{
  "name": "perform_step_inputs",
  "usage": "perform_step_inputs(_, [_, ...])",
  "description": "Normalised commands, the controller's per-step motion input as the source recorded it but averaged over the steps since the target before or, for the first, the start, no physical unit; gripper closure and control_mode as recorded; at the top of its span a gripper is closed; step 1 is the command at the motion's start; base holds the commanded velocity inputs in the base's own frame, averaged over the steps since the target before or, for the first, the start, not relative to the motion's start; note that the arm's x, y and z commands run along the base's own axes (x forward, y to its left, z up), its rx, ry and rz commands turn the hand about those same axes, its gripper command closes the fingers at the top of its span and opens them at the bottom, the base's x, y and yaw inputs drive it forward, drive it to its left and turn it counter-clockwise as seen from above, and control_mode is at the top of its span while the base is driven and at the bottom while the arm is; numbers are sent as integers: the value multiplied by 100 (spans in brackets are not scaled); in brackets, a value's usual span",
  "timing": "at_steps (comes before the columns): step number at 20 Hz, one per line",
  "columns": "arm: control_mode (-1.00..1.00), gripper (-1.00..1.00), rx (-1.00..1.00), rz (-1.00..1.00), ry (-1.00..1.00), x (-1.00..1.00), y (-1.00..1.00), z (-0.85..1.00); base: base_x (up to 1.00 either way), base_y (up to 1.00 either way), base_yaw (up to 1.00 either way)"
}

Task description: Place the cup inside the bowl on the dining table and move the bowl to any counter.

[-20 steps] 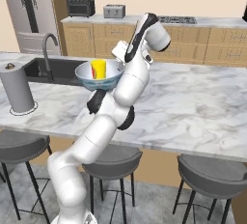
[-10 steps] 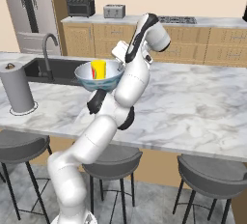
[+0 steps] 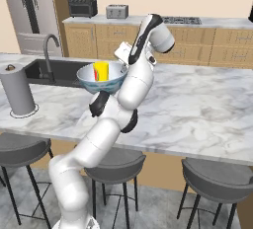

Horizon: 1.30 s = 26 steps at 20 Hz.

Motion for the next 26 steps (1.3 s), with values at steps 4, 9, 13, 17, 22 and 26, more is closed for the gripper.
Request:
perform_step_inputs(4, [100, 100, 0, 0, 0, 0, 0, 0, -15, 0, 0])
perform_step_inputs(9, [100, 100, 0, 0, 0, 0, 0, 0, -62, -21, -5])
perform_step_inputs(13, [100, 100, 0, 0, 0, 0, 0, 0, -36, -36, -3])
perform_step_inputs(17, [100, 100, 0, 0, 0, 0, 0, 0, -4, -49, 0])
perform_step_inputs(22, [100, 100, 0, 0, 0, 0, 0, 0, 0, -72, -4])
perform_step_inputs(26, [100, 100, 0, 0, 0, 0, 0, 0, 0, -81, -9])
